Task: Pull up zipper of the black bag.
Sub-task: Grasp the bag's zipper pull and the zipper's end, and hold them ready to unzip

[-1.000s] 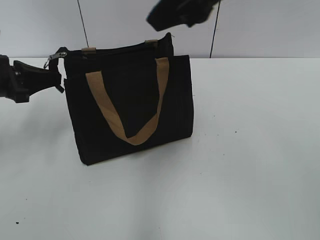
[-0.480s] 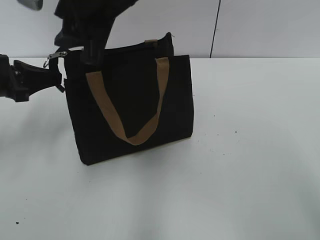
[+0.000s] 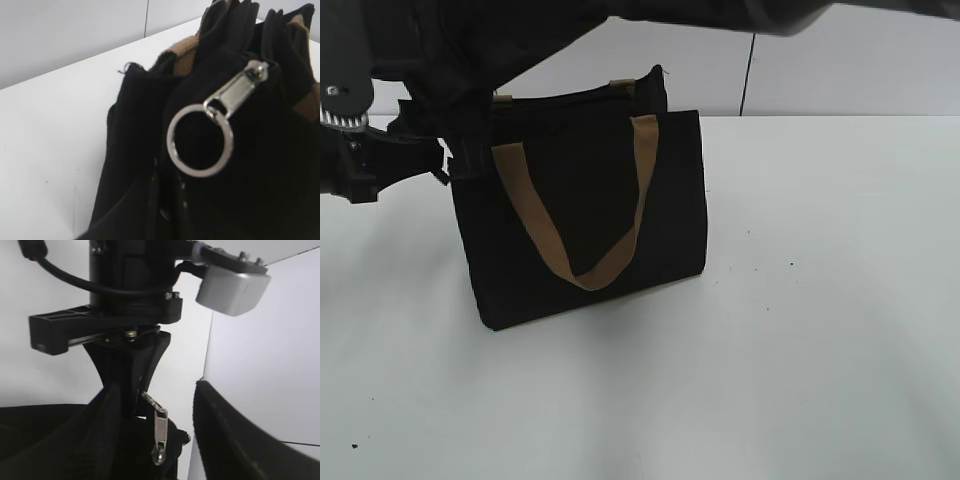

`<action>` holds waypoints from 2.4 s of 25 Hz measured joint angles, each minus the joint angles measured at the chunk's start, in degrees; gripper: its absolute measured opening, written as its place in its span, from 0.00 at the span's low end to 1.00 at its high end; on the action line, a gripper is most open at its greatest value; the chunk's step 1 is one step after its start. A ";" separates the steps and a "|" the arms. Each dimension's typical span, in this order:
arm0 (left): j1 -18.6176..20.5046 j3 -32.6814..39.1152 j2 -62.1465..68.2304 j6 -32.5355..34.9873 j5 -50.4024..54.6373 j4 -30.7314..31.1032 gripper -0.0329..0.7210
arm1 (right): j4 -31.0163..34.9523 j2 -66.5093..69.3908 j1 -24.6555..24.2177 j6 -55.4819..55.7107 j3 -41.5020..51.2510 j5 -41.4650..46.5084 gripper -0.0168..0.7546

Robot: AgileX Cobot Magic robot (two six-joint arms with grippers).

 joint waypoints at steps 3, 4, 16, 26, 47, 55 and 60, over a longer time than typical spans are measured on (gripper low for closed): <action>0.00 0.00 -0.51 -0.12 -0.12 0.00 0.08 | -0.04 1.13 0.00 -0.14 -0.12 -2.06 0.50; 0.00 0.00 -0.93 -0.12 -0.11 0.00 0.08 | -0.04 1.47 0.00 -0.14 -0.12 -2.49 0.50; 0.00 0.00 -2.09 -0.12 0.06 -0.05 0.08 | -0.16 3.28 -1.06 -0.26 -0.12 -6.51 0.46; 0.00 0.00 -2.09 -0.12 1.24 -0.05 0.08 | -0.11 3.90 -2.55 -0.26 -0.12 -6.76 0.40; 0.00 0.00 -2.09 -0.17 0.76 0.00 0.08 | 5.27 4.73 -2.55 -0.26 -0.12 -7.42 0.07; -0.16 0.00 -2.32 -0.17 0.75 0.37 0.07 | 10.01 3.43 -2.60 5.47 0.00 -6.28 0.07; -0.45 0.00 -2.93 -0.28 1.59 1.25 0.07 | 11.57 1.72 -3.11 15.86 0.51 -4.71 0.07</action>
